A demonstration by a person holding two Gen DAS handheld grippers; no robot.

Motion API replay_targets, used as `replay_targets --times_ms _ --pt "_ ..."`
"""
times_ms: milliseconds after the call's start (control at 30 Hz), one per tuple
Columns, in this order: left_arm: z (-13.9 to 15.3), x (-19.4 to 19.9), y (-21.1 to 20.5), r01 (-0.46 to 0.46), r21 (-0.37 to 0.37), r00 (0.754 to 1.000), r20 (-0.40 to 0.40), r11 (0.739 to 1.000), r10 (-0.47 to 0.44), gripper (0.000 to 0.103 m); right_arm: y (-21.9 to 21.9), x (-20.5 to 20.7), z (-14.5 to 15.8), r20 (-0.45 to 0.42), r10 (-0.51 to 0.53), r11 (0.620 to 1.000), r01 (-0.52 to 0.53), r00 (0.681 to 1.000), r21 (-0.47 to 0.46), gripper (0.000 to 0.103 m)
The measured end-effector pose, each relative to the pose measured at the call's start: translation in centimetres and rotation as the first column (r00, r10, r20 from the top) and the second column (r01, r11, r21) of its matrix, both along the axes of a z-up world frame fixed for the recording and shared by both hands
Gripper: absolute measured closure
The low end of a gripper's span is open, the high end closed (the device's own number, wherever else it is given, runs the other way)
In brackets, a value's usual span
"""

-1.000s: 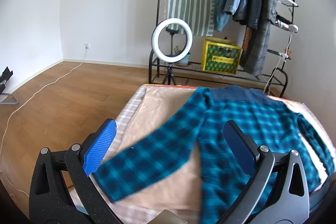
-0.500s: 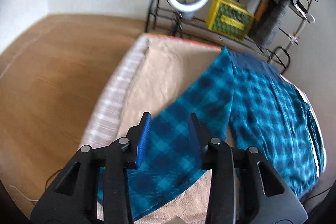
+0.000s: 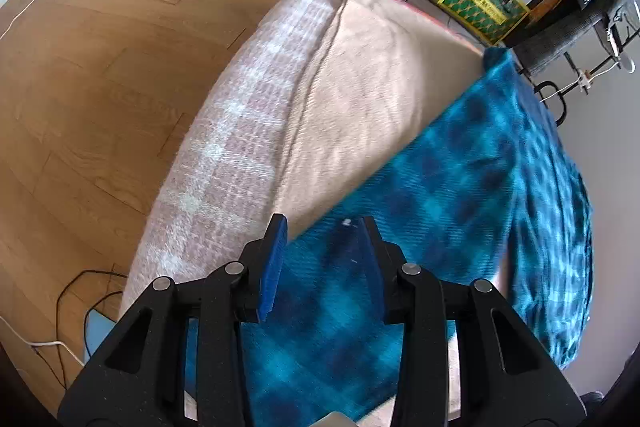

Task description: Fold large clothes

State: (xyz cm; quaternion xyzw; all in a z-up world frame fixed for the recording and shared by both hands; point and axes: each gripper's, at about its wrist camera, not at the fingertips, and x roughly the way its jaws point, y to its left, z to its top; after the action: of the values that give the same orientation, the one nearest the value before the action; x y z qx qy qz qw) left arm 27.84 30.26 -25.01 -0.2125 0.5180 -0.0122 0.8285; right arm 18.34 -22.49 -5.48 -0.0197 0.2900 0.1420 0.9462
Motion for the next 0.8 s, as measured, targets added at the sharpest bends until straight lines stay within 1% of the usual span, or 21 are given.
replay_targets --times_ms 67,133,333,433,500,533,567,600,667,700,800 --pt "-0.2 0.4 0.0 0.009 0.013 1.000 -0.004 1.000 -0.009 0.066 0.6 0.1 -0.3 -0.010 0.020 1.000 -0.019 1.000 0.017 0.003" --pt "-0.4 0.9 -0.3 0.027 0.015 1.000 -0.007 1.000 -0.027 0.066 1.2 0.2 -0.7 -0.014 0.039 0.999 -0.039 0.999 0.011 0.003" --pt "-1.5 2.2 -0.8 0.064 0.044 0.997 -0.047 0.997 -0.062 0.066 1.6 0.4 -1.8 -0.045 0.050 0.999 -0.050 0.998 0.004 0.003" --pt "-1.9 2.3 -1.4 0.082 0.048 0.996 -0.050 0.996 -0.080 0.066 1.3 0.4 -2.1 -0.058 0.046 0.999 -0.045 0.997 0.003 0.003" --pt "-2.0 2.3 -1.9 0.092 0.071 0.995 -0.046 0.993 -0.089 0.067 1.2 0.5 -2.2 -0.063 0.046 0.999 -0.046 0.997 0.004 0.003" --pt "-2.0 2.2 -2.3 0.098 0.093 0.995 -0.038 0.991 -0.095 0.071 1.2 0.4 -2.2 -0.063 0.046 0.999 -0.046 0.997 0.003 0.003" --pt "-1.9 2.2 -2.5 0.105 0.099 0.994 -0.032 0.990 -0.103 0.090 1.2 0.4 -2.3 -0.062 0.046 0.999 -0.047 0.997 -0.002 0.003" --pt "-1.9 2.1 -2.9 0.114 0.101 0.993 -0.028 0.988 -0.111 0.096 1.2 0.3 -2.2 -0.061 0.047 0.999 -0.047 0.997 -0.002 0.003" --pt "-1.5 1.8 -3.6 0.111 0.137 0.994 -0.006 0.984 -0.112 0.099 1.2 0.3 -2.3 -0.058 0.049 0.999 -0.050 0.997 -0.012 0.003" --pt "-1.2 1.7 -3.8 0.110 0.142 0.994 0.006 0.984 -0.112 0.101 1.2 0.3 -2.3 -0.058 0.050 0.999 -0.051 0.997 -0.015 0.003" --pt "-0.1 1.1 -4.1 0.104 0.103 0.993 0.048 0.989 -0.109 0.101 1.2 0.4 -2.5 -0.060 0.050 0.998 -0.052 0.997 -0.020 0.003"
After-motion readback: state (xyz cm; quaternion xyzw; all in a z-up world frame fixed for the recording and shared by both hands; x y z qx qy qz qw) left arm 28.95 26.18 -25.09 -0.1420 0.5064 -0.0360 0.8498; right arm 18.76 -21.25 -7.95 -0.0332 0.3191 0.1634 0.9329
